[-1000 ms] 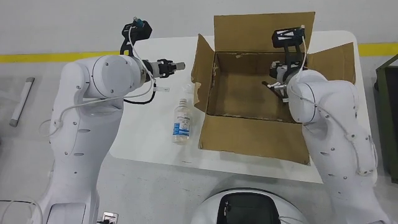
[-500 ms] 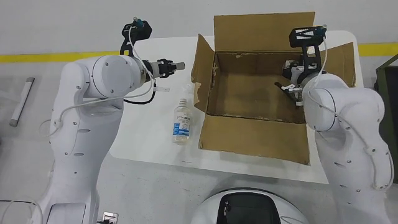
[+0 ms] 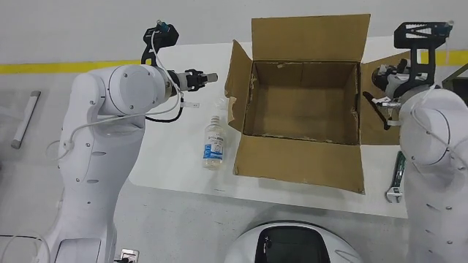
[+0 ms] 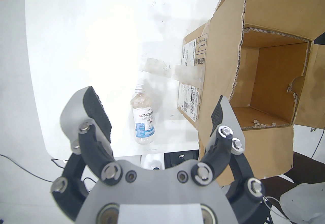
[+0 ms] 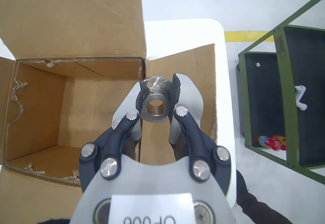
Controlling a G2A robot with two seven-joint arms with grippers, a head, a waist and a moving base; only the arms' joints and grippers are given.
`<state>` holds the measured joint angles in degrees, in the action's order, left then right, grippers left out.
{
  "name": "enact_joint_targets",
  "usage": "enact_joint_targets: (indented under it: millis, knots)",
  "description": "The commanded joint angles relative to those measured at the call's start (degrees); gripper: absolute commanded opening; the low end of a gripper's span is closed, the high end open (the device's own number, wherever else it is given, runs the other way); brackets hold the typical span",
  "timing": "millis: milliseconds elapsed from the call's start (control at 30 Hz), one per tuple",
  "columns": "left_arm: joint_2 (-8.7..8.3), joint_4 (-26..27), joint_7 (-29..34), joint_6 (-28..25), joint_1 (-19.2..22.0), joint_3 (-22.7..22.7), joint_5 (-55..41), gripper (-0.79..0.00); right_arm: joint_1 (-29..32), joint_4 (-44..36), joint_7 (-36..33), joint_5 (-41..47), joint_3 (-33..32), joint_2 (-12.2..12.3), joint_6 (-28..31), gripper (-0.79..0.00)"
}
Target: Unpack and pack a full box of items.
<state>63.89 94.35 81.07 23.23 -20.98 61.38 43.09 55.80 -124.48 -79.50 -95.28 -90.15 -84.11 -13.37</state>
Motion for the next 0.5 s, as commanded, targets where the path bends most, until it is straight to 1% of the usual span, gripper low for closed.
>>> enact_joint_targets:
  millis: [0, 200, 467]
  knots:
    - [0.0, 0.0, 0.0, 0.0, 0.0, 0.0, 0.0, 0.0, 0.7, -0.8, -0.4, -0.3, -1.3, 0.1, 0.0, -0.785]
    - [0.0, 0.0, 0.0, 0.0, 0.0, 0.0, 0.0, 0.0, 2.4, -3.9, -1.3, -0.7, -4.6, 0.3, 0.5, -0.785]
    - [0.0, 0.0, 0.0, 0.0, 0.0, 0.0, 0.0, 0.0, 4.2, -7.4, -2.3, -1.1, -7.3, 0.5, 1.0, -0.785]
